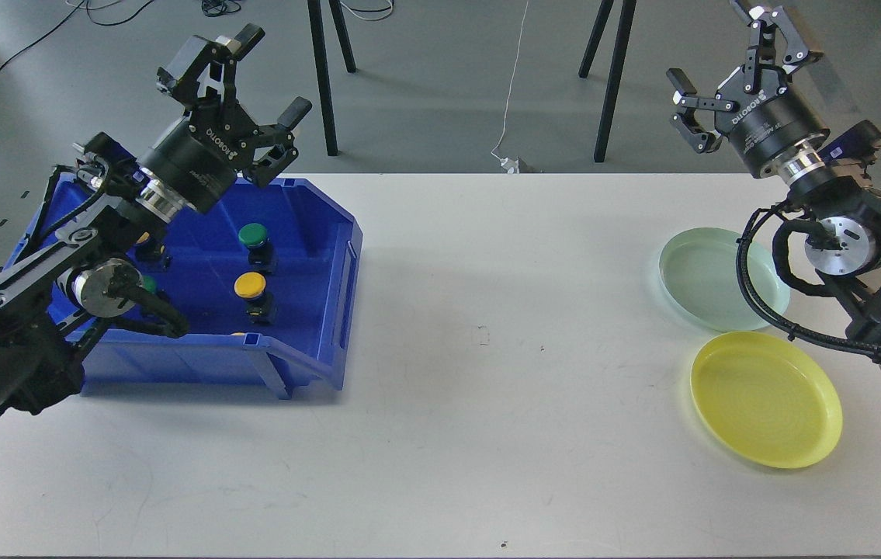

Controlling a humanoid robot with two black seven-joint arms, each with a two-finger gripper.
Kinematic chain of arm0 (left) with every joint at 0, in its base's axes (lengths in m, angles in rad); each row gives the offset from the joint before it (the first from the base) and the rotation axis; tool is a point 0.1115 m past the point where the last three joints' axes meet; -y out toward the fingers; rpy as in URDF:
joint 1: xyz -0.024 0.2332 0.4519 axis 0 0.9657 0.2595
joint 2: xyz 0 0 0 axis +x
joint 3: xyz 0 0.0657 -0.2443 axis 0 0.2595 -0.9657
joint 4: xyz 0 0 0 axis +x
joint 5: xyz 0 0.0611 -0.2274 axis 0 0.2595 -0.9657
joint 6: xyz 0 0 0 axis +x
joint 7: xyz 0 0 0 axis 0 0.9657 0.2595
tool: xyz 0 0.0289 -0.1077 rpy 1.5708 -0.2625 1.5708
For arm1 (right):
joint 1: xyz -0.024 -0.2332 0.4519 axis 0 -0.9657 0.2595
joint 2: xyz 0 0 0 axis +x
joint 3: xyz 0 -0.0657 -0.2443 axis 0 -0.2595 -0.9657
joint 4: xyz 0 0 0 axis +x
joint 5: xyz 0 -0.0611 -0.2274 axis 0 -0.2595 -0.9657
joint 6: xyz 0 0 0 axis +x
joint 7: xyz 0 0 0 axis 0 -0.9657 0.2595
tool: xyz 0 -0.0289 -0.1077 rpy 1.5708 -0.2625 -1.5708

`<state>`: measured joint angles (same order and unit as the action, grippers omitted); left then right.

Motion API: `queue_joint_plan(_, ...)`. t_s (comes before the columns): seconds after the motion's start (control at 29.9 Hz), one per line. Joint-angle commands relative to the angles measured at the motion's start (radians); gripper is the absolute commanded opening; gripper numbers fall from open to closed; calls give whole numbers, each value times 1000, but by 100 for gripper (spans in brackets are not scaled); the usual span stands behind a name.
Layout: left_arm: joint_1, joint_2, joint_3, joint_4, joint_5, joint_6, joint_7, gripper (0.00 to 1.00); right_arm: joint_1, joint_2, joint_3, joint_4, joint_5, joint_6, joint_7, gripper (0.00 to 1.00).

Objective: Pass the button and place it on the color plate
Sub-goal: 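Reach the left gripper down into the blue bin toward a yellow button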

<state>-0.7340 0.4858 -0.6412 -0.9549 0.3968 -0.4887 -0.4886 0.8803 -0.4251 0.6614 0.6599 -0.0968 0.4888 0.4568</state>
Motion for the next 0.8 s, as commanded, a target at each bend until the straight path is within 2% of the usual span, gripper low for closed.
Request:
queue_joint_plan(0.0, -13, -3, 0, 2, -1, 0, 0, 100, -64, -11, 111, 72, 0, 0, -1, 99)
queue_joint_plan(0.1, -15, 3, -17, 4, -12, 0, 0, 100, -83, -11, 148, 90, 0, 0, -1, 99)
queue_joint_plan(0.23, -11, -28, -139, 30, -49, 0, 0, 100, -103, -11, 155, 99, 0, 0, -1, 99)
queue_joint_plan(0.4, 57, -53, -235, -206, -38, 0, 0, 100, -127, -11, 159, 102, 2, 0, 2, 99)
queue_joint_plan(0.53, 12, -23, -236, -346, 29, 0, 0, 100, -175, -14, 199, 98, 0, 0, 0, 99)
queue_joint_plan(0.6, -43, 46, -215, -384, 71, 0, 0, 100, -185, -27, 221, 95, 0, 0, 0, 99)
queue_joint_plan(0.67, -106, 130, -131, -390, 134, 0, 0, 100, -185, -37, 227, 90, 0, 0, 0, 99)
queue_joint_plan(0.77, -299, 288, 148, -397, 206, 0, 0, 100, -187, -37, 225, 92, 0, 0, 0, 99)
